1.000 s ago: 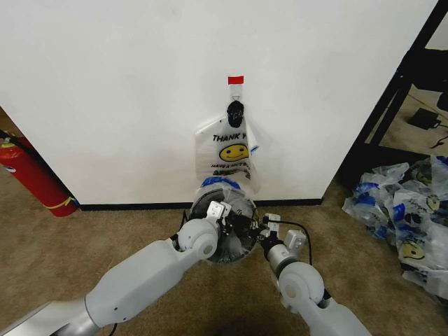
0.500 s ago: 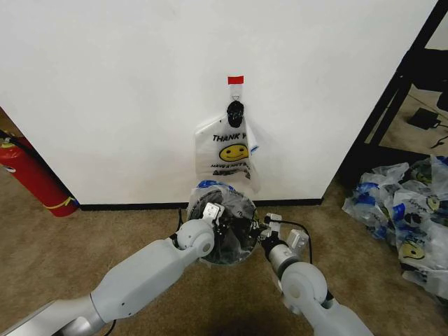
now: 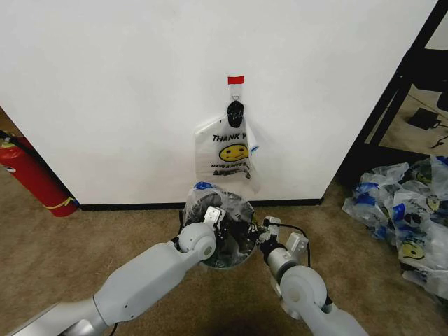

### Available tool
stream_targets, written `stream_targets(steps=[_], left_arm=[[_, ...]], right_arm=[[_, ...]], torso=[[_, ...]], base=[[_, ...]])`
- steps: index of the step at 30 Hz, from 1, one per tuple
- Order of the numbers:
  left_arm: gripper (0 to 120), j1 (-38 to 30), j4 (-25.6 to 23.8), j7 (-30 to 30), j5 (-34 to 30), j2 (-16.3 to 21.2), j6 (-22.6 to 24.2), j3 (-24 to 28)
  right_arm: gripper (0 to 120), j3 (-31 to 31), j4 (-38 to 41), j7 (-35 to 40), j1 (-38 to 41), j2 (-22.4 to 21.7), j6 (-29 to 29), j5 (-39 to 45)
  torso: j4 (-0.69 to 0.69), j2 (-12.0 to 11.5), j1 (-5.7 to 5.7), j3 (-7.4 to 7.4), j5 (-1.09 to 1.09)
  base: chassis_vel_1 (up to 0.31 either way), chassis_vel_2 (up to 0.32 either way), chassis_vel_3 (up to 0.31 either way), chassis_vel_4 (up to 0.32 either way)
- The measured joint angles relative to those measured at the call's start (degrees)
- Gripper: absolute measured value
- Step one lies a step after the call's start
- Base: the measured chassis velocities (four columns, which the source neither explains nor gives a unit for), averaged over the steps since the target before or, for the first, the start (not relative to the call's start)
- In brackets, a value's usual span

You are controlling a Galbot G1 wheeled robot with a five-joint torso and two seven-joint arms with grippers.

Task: Pick up the garbage bag from the wall and place it over the trash bin.

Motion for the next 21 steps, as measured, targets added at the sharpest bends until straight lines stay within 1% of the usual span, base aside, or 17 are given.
stream_targets(steps=[3, 4, 6, 8, 11, 12, 13, 14, 15, 17, 18, 20, 21], left_arm=[[0, 0.57, -2.68, 1.18, -0.14, 1.64, -0.79, -0.33], [0, 0.57, -2.68, 1.18, -0.14, 1.64, -0.79, -0.33], [0, 0.73, -5.1, 1.84, -0.36, 3.05, -1.05, -0.46], [8, 1.14, -10.66, 2.91, -1.55, 6.34, -1.2, -0.53], [19, 1.75, -15.51, 3.98, -2.07, 9.07, -1.2, -0.76], [19, 1.75, -15.51, 3.98, -2.07, 9.07, -1.2, -0.76], [25, 2.06, -17.4, 4.43, -2.06, 10.1, -1.2, -0.79], [26, 2.19, -18.09, 4.71, -1.99, 10.5, -1.24, -0.81], [33, 2.46, -19.81, 5.51, -1.78, 11.37, -1.47, -0.97], [41, 2.69, -21.83, 6.42, -1.72, 12.06, -2.2, -1.43], [41, 2.69, -21.83, 6.42, -1.72, 12.06, -2.2, -1.43], [48, 2.7, -23.31, 6.85, -1.95, 12.47, -3.34, -2.16], [54, 2.62, -24.27, 6.95, -2.13, 12.65, -4.54, -2.89]], right_arm=[[0, 0.16, -0.58, 0.17, 0.15, 0.09, 0.0, -0.03], [0, 0.16, -0.58, 0.17, 0.15, 0.09, 0.0, -0.03], [0, 0.29, -1.36, 0.39, 0.63, 0.24, 0.0, 0.04], [0, 0.67, -2.87, 0.98, 1.53, 0.67, -0.08, 0.51], [0, 1.08, -4.52, 1.72, 2.5, 1.3, -0.27, 0.88], [0, 1.08, -4.52, 1.72, 2.5, 1.3, -0.27, 0.88], [0, 1.13, -5.23, 2.1, 2.9, 1.69, -0.42, 1.1], [0, 1.14, -5.44, 2.24, 3.02, 1.81, -0.48, 1.15], [0, 1.14, -5.95, 2.68, 3.34, 2.12, -0.73, 1.23], [0, 0.97, -6.42, 3.36, 3.7, 2.5, -1.15, 1.29], [0, 0.97, -6.42, 3.36, 3.7, 2.5, -1.15, 1.29], [0, 0.73, -6.7, 4.33, 4.1, 2.93, -1.88, 1.65], [0, 0.57, -6.94, 5.34, 4.56, 3.38, -2.85, 2.08]], torso=[[-0.01, 0.0, 0.0, 0.0, -0.01], [-0.01, 0.0, 0.0, 0.0, -0.01], [0.0, 0.0, 0.0, 0.0, 0.0], [0.0, 0.0, 0.0, 0.0, 0.0], [0.0, 0.0, 0.0, 0.0, -0.01], [0.0, 0.0, 0.0, 0.0, -0.01], [0.0, 0.0, 0.0, 0.0, 0.0], [0.01, 0.0, 0.0, 0.0, 0.01], [0.01, 0.0, 0.0, 0.0, 0.01], [0.0, 0.0, 0.0, 0.0, -0.01], [0.0, 0.0, 0.0, 0.0, -0.01], [-0.01, 0.0, 0.0, 0.0, 0.0], [-0.01, 0.0, 0.0, 0.0, -0.01]], base=[[0.0, 0.0, 0.0, 0.0], [0.0, 0.0, 0.0, 0.0], [0.0, 0.0, 0.0, 0.0], [0.0, 0.0, 0.0, 0.0], [0.0, 0.0, 0.0, 0.0], [0.0, 0.0, 0.0, 0.0], [0.0, 0.0, 0.0, 0.0], [0.0, 0.0, 0.0, 0.0], [0.0, 0.0, 0.0, 0.0], [0.0, 0.0, 0.0, 0.0], [0.0, 0.0, 0.0, 0.0], [0.0, 0.0, 0.0, 0.0], [0.0, 0.0, 0.0, 0.0]])
